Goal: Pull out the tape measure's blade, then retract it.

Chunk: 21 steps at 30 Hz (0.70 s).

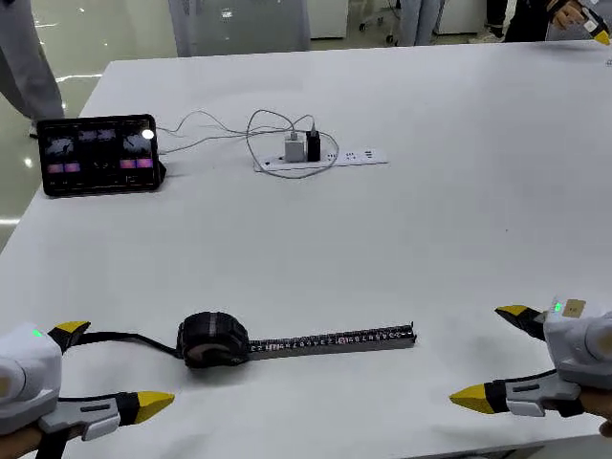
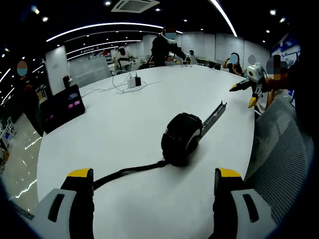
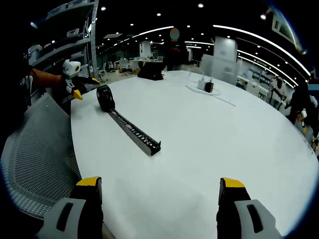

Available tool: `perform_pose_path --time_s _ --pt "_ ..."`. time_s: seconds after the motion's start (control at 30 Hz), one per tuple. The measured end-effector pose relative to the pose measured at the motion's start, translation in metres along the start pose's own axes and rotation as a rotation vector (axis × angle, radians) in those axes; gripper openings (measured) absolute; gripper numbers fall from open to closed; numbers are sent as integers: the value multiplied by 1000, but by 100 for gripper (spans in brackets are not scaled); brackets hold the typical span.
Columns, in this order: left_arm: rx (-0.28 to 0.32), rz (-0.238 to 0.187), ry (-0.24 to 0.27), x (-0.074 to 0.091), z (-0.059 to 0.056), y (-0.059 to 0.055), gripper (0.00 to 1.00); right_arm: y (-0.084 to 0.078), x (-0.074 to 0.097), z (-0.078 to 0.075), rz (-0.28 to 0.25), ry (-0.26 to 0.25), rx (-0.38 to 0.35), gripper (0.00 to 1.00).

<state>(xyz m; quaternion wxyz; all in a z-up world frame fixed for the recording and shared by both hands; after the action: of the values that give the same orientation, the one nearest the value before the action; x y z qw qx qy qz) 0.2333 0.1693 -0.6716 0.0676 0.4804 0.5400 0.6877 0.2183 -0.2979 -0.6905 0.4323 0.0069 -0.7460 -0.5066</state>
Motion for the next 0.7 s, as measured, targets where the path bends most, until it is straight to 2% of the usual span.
perform_pose_path --time_s 0.1,0.2,0.27,0.3,0.33,0.5,0.57,0.7 --pt "33 -8 -7 3 0 -4 99 -3 5 0 -5 -7 -11 99" --pt "5 5 -21 6 -4 -9 99 -4 10 -1 -8 -25 -21 99" --pt "12 1 -18 8 -4 -12 99 -2 16 -4 -40 -68 -14 99" --pt "26 -7 -15 9 -4 -13 99 -2 18 -3 -44 -71 -36 99" --pt "38 -13 -13 10 -4 -13 99 -1 21 -2 -55 -70 -63 99" --pt "26 -20 5 12 -6 -10 99 -9 27 3 -31 -64 -51 99" --pt "31 -30 9 12 -5 -8 99 -12 28 2 -16 -78 -37 99" --pt "36 -31 8 11 -7 -6 99 -13 28 1 -21 -73 -52 99"
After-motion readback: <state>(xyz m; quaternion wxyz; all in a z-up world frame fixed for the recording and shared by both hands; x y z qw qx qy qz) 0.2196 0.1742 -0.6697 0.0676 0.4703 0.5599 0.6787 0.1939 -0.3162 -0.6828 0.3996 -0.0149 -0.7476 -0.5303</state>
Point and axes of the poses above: the centre of the closed fingertips' face, and the gripper's own axes: x roughly backward along the fingers, z roughly to its left, y roughly out of its top, the point moved 4 cm from there along x, roughly backward along the fingers, and after that the axes turned 10 degrees about -y, right-handed, at the moved point
